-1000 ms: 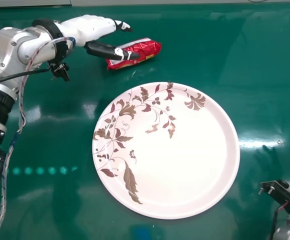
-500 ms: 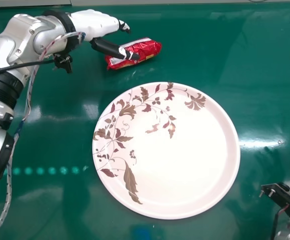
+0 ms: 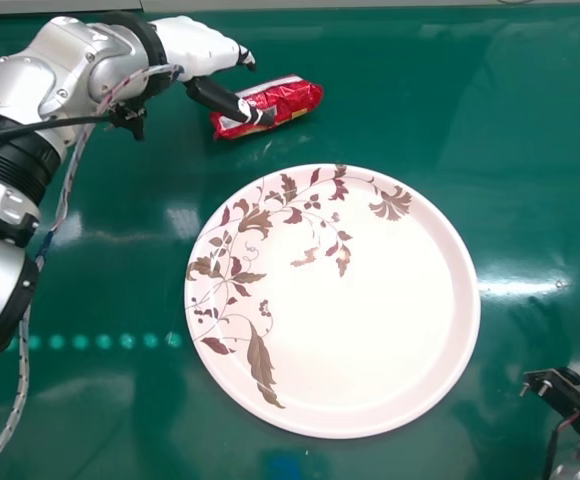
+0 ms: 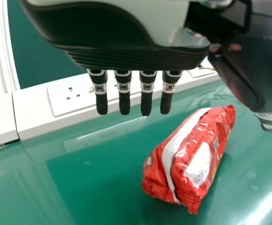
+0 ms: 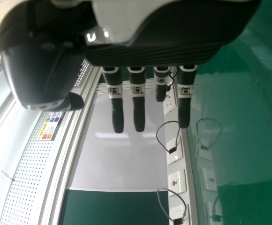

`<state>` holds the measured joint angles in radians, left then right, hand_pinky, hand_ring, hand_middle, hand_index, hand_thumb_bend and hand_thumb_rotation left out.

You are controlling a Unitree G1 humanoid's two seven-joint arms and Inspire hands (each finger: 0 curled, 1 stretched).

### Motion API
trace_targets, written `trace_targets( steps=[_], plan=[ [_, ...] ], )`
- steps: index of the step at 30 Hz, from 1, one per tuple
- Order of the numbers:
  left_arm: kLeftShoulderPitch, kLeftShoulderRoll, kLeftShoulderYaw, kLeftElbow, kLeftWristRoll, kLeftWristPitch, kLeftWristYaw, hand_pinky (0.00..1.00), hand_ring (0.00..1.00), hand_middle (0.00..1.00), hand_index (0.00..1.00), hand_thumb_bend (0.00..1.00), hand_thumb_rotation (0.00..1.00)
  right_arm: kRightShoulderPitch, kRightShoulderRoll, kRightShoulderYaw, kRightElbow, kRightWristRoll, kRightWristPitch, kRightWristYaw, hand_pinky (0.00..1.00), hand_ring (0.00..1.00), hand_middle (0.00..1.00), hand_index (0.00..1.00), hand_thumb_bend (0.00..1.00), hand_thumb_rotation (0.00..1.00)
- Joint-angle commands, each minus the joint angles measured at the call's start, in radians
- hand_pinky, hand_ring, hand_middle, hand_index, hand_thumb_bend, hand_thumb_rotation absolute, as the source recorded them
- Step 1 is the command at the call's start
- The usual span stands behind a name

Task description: Pick up biscuit and place it in the plate

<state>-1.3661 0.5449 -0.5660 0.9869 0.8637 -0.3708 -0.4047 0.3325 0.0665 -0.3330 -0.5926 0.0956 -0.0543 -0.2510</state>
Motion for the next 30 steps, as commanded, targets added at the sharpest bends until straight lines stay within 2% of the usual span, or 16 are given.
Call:
trace_targets(
  steps=[1,19,26,30],
  plan=[
    [-0.015,-0.004,-0.013,-0.007,0.007,0.003,-0.007,0.92,0.96,0.97,0.95,1.00,0.63,0.010,0.039,0.020,-0.004,0.006,-0.014,-0.003,0.69,0.79,0.79,0.74,0.51,0.19],
    [-0.034,-0.037,-0.085,0.035,0.067,-0.016,0.004,0.92,0.96,0.97,0.96,1.00,0.66,0.027,0.049,0.033,-0.023,-0.009,-0.015,-0.013,0.68,0.78,0.77,0.74,0.53,0.19],
    [-0.056,-0.075,-0.130,0.088,0.104,0.003,0.032,0.91,0.96,0.97,0.95,1.00,0.68,0.032,0.048,0.032,-0.033,-0.010,-0.006,-0.012,0.68,0.78,0.78,0.74,0.54,0.20],
    [-0.079,-0.115,-0.166,0.133,0.136,0.054,0.037,0.92,0.96,0.97,0.96,1.00,0.68,0.032,0.051,0.034,-0.036,-0.010,-0.007,-0.015,0.66,0.76,0.76,0.73,0.54,0.19]
  ],
)
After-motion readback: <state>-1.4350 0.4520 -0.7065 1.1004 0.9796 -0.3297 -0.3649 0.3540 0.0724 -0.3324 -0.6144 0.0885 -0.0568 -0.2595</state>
